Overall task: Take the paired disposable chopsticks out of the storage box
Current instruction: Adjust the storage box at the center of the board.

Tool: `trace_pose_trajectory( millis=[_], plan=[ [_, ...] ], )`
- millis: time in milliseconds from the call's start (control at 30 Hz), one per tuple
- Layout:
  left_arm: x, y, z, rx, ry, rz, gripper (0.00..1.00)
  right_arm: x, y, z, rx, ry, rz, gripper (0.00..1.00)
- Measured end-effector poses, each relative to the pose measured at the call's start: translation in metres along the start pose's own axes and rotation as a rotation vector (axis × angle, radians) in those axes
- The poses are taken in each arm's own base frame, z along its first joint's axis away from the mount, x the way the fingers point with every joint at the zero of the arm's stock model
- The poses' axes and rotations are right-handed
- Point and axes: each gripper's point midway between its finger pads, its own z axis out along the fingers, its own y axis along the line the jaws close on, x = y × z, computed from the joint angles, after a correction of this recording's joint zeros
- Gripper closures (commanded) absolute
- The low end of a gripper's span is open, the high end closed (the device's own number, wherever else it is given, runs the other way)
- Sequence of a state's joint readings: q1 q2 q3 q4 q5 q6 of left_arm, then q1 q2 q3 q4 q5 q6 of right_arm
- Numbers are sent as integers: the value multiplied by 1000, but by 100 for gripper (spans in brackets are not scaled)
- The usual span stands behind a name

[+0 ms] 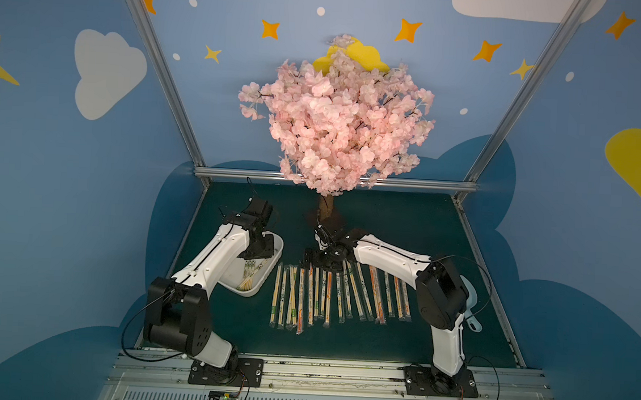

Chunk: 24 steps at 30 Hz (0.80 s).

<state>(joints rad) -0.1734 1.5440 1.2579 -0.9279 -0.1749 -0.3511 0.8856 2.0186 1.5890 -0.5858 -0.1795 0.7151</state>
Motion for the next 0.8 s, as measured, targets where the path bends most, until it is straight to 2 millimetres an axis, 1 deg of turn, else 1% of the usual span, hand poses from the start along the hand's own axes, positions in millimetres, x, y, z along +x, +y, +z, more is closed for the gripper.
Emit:
trace_pose_trajectory(
  millis=[67, 133, 200, 267, 333, 467, 567, 700, 800],
  plan=[
    [-8, 11, 9, -21, 15, -34, 57, -1, 2, -1, -3, 1, -1, 4],
    [-10, 22, 20, -42, 47, -64, 57, -6, 7, -3, -11, -4, -5, 5],
    [-9, 31, 33, -60, 91, -85, 57, -15, 16, -6, -27, -23, -15, 5],
    [-3, 32, 40, -61, 126, -88, 57, -20, 21, -9, -39, -37, -25, 4],
    [8, 29, 44, -47, 156, -87, 57, -22, 23, -11, -45, -44, -29, 5],
    [42, 22, 52, -6, 236, -88, 57, -23, 21, -12, -43, -42, -25, 5],
    [66, 14, 53, 27, 287, -85, 57, -26, 16, -12, -39, -43, -16, 5],
    [85, 0, 52, 69, 326, -84, 57, -23, 6, -7, -21, -29, -2, 5],
    [93, -8, 50, 99, 335, -91, 57, -18, -3, -4, -6, -16, 8, 5]
  ],
)
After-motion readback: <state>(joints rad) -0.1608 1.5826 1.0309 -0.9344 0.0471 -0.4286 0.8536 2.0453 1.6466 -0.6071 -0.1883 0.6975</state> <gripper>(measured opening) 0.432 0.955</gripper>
